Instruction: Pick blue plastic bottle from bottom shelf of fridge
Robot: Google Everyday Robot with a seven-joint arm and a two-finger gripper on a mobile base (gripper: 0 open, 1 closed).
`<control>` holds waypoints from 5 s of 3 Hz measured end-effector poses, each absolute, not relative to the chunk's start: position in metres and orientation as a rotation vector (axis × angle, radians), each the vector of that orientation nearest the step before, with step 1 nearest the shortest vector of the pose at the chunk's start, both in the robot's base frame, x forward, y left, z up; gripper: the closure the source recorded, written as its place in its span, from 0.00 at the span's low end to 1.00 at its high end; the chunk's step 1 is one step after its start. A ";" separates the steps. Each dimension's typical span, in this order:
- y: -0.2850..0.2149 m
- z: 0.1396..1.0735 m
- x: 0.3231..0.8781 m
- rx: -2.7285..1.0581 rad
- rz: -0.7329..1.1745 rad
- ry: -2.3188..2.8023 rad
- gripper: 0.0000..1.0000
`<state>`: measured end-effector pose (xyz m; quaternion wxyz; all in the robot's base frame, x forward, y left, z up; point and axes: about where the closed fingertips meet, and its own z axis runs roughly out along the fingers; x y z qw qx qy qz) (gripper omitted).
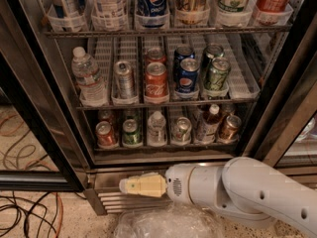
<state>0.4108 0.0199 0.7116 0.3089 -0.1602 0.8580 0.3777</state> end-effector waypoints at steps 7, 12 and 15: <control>-0.135 0.672 0.532 0.082 0.411 2.091 0.00; -0.160 0.632 0.583 0.180 0.104 1.941 0.00; -0.166 0.614 0.583 0.290 0.122 1.949 0.05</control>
Offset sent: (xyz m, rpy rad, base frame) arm 0.0176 -0.0106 -0.0017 -0.0232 -0.0307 -0.0699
